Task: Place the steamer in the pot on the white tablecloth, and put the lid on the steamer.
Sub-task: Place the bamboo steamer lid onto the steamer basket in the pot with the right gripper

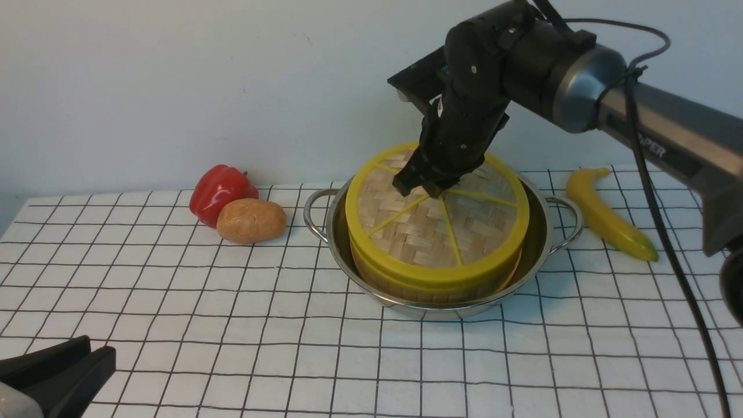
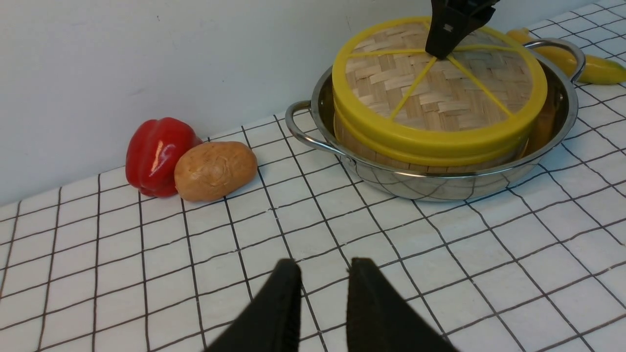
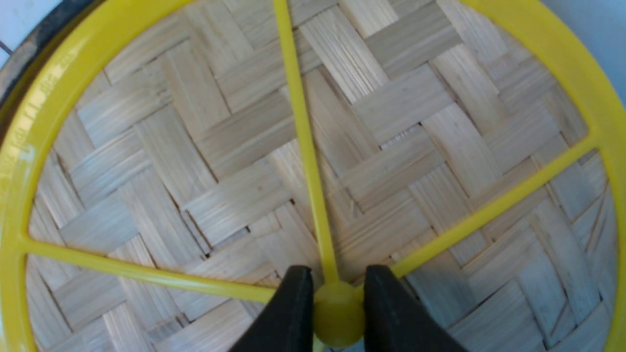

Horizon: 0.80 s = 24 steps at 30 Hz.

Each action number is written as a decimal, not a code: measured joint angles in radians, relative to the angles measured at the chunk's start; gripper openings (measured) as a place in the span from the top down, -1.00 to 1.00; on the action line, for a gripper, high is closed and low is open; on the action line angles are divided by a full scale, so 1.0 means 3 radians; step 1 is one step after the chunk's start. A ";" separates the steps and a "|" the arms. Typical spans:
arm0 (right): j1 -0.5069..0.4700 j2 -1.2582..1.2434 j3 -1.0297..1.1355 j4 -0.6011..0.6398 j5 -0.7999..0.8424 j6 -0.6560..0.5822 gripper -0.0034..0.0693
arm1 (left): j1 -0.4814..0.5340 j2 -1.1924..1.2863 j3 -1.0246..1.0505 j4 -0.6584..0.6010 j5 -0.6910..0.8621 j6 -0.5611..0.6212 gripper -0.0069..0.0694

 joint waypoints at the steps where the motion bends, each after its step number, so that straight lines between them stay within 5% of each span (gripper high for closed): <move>1: 0.0000 0.0000 0.0000 0.0000 -0.0001 0.0000 0.50 | 0.0000 0.0000 0.0000 0.0000 0.0000 0.0000 0.46; 24: 0.0000 0.0072 -0.0020 0.0001 -0.0035 0.0028 0.50 | 0.0000 0.0000 0.0000 0.0000 0.0000 0.0000 0.46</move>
